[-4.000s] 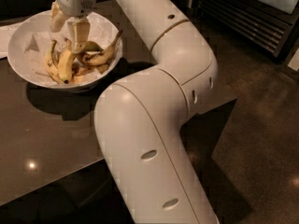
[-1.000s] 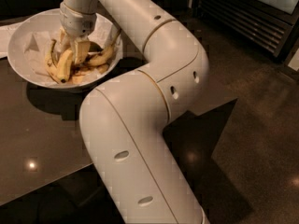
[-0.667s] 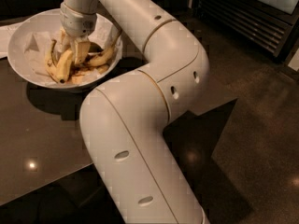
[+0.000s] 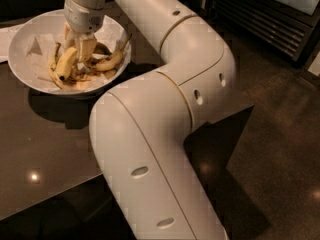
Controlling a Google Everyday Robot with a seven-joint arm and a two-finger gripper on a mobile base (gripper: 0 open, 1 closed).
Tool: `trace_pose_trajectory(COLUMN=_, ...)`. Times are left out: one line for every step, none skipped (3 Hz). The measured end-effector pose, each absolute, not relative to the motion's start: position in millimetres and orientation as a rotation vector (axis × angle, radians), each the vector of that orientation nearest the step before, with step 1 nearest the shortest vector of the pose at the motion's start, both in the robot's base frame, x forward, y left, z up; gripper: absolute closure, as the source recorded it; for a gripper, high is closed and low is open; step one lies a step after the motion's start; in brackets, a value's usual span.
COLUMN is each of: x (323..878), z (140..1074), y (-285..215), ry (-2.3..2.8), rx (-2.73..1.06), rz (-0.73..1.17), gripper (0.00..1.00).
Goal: Pick banana from white bowl
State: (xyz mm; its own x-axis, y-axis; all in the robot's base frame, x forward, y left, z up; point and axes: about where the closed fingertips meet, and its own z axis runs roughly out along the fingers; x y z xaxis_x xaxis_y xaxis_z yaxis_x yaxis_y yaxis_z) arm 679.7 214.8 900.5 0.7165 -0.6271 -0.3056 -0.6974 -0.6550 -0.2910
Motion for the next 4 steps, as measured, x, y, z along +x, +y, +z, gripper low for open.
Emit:
trace_pose_trajectory(x=677.1, z=923.6, y=210.9, ry=1.043, rx=-2.448, rz=0.216, gripper=1.00)
trace_pose_trajectory(x=667.1, z=945.5, y=201.3, ry=1.060, rx=-2.382, rz=0.150, gripper=1.00)
trace_pose_trajectory(x=661.3, z=943.2, y=200.0, ry=1.061, rx=-2.386, rz=0.152, gripper=1.00)
trace_pose_trajectory(x=659.8, z=960.3, y=201.0, ry=1.054, rx=-2.420, rz=0.089, gripper=1.00)
